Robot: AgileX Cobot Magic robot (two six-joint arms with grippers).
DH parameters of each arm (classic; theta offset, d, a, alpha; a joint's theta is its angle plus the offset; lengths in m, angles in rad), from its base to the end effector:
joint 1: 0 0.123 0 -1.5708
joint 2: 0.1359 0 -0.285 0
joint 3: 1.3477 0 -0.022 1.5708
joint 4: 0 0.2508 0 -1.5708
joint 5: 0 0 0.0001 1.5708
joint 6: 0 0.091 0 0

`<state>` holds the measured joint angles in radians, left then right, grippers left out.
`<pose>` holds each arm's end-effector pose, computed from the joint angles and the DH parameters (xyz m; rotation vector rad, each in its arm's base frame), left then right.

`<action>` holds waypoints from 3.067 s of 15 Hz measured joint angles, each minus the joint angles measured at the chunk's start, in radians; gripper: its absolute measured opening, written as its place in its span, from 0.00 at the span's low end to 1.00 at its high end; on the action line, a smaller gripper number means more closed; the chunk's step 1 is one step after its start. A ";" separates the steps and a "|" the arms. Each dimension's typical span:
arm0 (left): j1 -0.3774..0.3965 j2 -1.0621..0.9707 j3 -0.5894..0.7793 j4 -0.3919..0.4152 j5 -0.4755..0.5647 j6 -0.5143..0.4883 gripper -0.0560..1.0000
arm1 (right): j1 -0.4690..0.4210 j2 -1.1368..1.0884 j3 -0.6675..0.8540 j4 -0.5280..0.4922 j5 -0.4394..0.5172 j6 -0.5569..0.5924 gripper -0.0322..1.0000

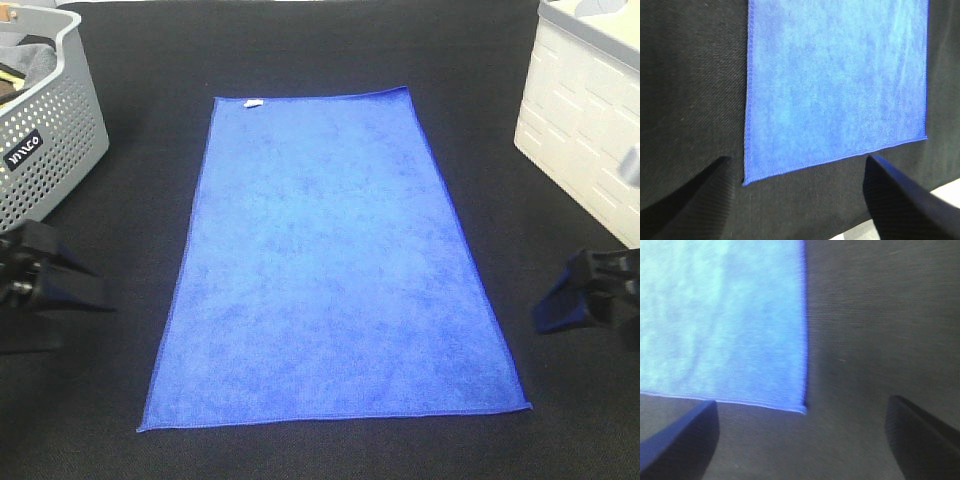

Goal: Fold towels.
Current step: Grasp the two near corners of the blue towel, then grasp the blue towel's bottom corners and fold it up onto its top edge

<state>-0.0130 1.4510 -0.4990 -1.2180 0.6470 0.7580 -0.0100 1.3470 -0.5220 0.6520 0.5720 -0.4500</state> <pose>0.2160 -0.0544 0.1639 -0.3013 2.6602 -0.9316 0.2058 0.0279 0.1740 0.0955 2.7602 0.4934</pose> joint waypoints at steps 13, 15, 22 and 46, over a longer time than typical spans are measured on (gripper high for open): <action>-0.107 0.432 -0.050 -0.405 -0.032 0.440 0.70 | -0.001 0.424 -0.009 0.608 -0.023 -0.652 0.74; -0.187 0.479 -0.111 -0.448 -0.024 0.435 0.67 | -0.001 0.468 -0.038 0.639 0.017 -0.675 0.66; -0.232 0.514 -0.148 -0.426 -0.103 0.358 0.06 | -0.001 0.514 -0.058 0.660 0.018 -0.638 0.03; -0.240 0.095 -0.070 0.119 -0.183 -0.122 0.05 | -0.001 0.177 -0.035 0.408 0.091 -0.337 0.03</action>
<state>-0.2530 1.5460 -0.5690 -1.0990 0.4640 0.6360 -0.0110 1.5240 -0.5570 1.0600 0.6630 -0.7870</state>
